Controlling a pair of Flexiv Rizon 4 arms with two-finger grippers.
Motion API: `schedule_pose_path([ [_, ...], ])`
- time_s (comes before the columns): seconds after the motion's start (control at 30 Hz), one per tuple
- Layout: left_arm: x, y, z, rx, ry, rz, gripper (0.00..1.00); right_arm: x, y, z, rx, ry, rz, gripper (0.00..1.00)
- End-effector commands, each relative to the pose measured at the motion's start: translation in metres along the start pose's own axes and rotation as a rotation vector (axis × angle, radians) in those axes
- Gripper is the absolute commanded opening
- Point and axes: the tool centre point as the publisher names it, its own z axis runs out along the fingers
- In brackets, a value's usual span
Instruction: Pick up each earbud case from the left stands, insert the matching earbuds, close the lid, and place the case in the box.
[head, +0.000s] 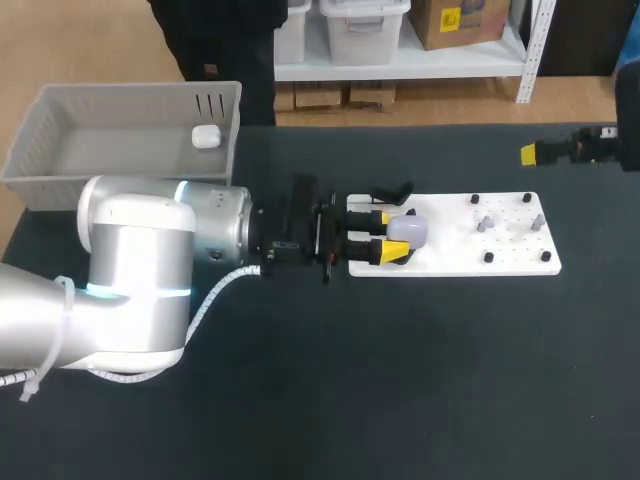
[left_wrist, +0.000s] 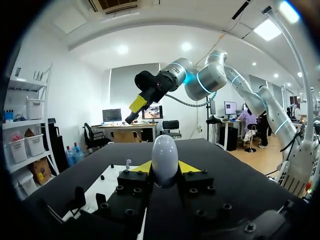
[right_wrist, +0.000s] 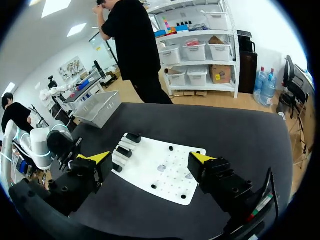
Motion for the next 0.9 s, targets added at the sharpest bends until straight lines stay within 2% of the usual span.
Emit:
schedule_pose_path([
  [0.03,0.0,-0.001,0.0,-0.006,-0.003,0.002,0.0,0.015,0.019,-0.019,0.015,-0.02,-0.016,1.0],
  [0.27,0.0,-0.001,0.0,-0.006,-0.003,0.002,0.0,0.032,0.061,-0.021,-0.035,-0.012,-0.077,1.0],
  [0.6,0.0,-0.001,0.0,-0.006,-0.003,0.002,0.0,0.063,0.108,-0.013,-0.116,0.031,-0.107,1.0],
  [0.9,0.0,-0.001,0.0,-0.006,-0.003,0.002,0.0,0.079,0.141,0.009,-0.167,0.1,-0.129,1.0],
])
